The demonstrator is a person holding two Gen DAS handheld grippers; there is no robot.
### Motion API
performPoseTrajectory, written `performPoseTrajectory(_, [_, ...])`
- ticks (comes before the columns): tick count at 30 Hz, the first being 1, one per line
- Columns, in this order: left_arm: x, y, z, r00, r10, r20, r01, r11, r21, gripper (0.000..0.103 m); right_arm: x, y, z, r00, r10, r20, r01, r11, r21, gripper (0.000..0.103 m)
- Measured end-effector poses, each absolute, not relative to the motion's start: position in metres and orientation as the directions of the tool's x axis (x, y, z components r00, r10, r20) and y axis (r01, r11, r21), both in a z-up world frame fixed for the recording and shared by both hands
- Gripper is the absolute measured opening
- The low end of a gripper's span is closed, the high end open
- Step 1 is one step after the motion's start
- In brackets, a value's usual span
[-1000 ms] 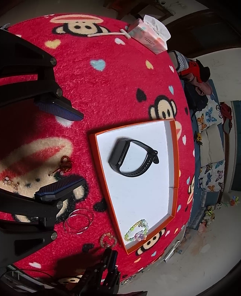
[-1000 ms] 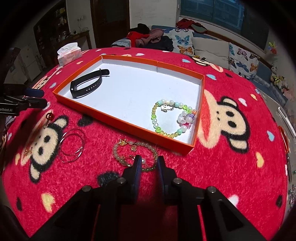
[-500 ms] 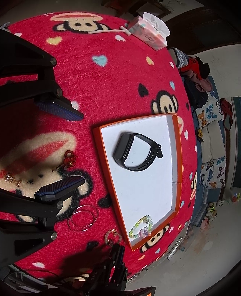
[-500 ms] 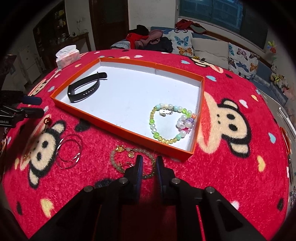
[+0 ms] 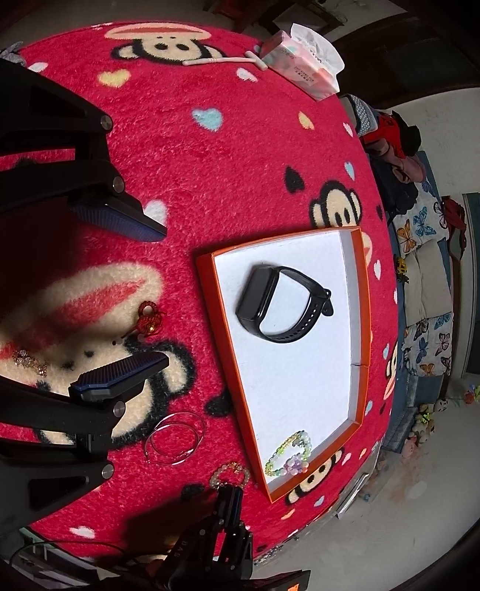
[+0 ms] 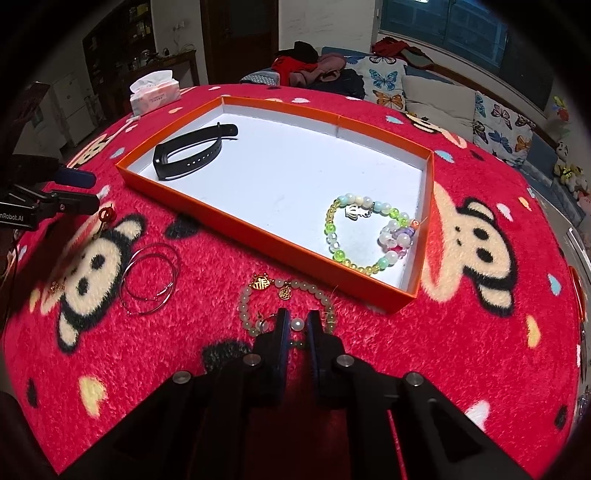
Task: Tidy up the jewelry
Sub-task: 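Withdraw both tools from the tray toward the remaining jewelry, then grasp the silver hoop earring with the left tool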
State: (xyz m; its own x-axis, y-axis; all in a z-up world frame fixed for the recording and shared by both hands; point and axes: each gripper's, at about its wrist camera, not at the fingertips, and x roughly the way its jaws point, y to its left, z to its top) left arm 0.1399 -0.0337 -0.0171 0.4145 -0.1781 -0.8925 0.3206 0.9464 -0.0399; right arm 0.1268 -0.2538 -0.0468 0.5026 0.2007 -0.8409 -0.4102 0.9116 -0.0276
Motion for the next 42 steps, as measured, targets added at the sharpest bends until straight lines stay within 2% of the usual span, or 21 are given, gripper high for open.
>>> performPoseTrajectory(18, [0.104,-0.095,-0.023,0.349,-0.294,-0.89,0.503,0.86,-0.087,0.066,0.13,-0.26,-0.042,0.517,0.251,-0.818,-0.377,0.925,0.045,0.01])
performPoseTrajectory(26, [0.101,-0.134,-0.015,0.327,-0.402,-0.855,0.597,0.79,-0.143,0.066,0.129,-0.263,-0.033,0.541,0.258,-0.801,-0.373,0.927,0.047,0.01])
performPoseTrajectory(42, [0.13,-0.157,-0.043,0.281,-0.371,-0.885,0.618,0.776,-0.129,0.066,0.128,-0.274,-0.031,0.55,0.286,-0.785,-0.365,0.927,0.081,0.01])
